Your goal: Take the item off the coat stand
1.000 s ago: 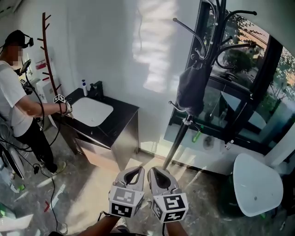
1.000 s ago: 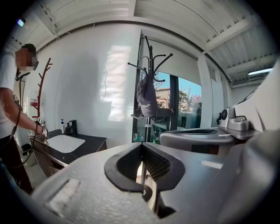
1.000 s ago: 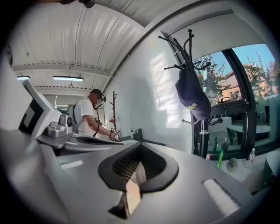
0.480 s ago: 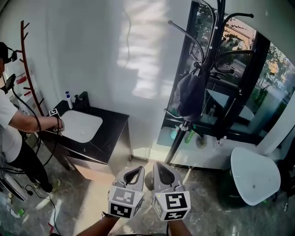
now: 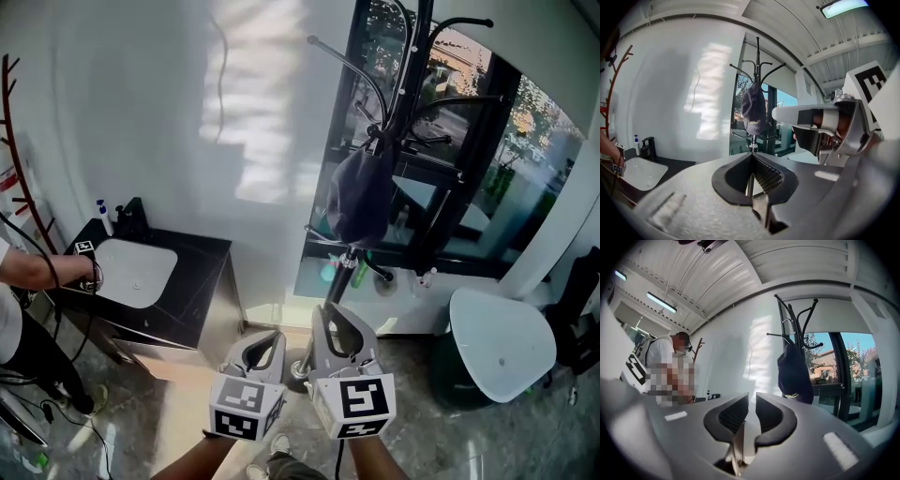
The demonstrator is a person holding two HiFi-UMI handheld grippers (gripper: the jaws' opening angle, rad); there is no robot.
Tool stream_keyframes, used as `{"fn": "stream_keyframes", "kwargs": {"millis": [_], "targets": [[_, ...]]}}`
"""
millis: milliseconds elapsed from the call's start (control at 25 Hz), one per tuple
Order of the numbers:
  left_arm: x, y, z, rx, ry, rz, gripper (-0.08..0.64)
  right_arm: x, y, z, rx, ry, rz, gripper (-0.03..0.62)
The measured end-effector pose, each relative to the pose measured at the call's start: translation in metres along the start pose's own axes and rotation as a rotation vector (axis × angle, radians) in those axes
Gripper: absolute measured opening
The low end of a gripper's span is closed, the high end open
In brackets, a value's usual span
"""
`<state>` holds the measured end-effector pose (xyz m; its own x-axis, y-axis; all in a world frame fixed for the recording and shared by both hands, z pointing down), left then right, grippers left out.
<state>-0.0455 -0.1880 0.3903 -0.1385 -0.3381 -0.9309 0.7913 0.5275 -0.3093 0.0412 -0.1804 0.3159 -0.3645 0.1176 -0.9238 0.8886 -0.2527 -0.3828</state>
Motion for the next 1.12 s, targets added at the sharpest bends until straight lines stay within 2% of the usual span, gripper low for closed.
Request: {"fn": "stream_keyframes", "kwargs": {"millis": [280,640,920,1120], "targets": [[0.021,-0.011,0.021,0.014,0.019,0.028,-0.003,0.019,0.041,0.033,-0.075,0.058,-0.044,0.055],[0.046,-0.021,0.067,0.044,0.036,0.058,-0.003,0.028,0.083,0.085,-0.115,0.093,-0.068,0.108],[0.064,-0.022,0.095,0.067,0.066,0.072,-0.003,0.029,0.096,0.114,-0.107,0.113,-0.103,0.158],[0.069,-0.021,0.108,0.078,0.070,0.091,-0.003,0.031,0.103,0.129,-0.153,0.108,-0.151,0.185]]}}
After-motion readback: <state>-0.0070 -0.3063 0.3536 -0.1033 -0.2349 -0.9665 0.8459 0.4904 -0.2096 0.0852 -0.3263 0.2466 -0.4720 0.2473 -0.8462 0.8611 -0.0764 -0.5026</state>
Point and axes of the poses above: the fingertips, and each gripper's own axes: z forward along the fingers, y to its right, x out of its top, the point moved 3 cm from there along -z, backward along the fingers, and after that the axes turned 14 degrees about -z, right-handed, at the moved point
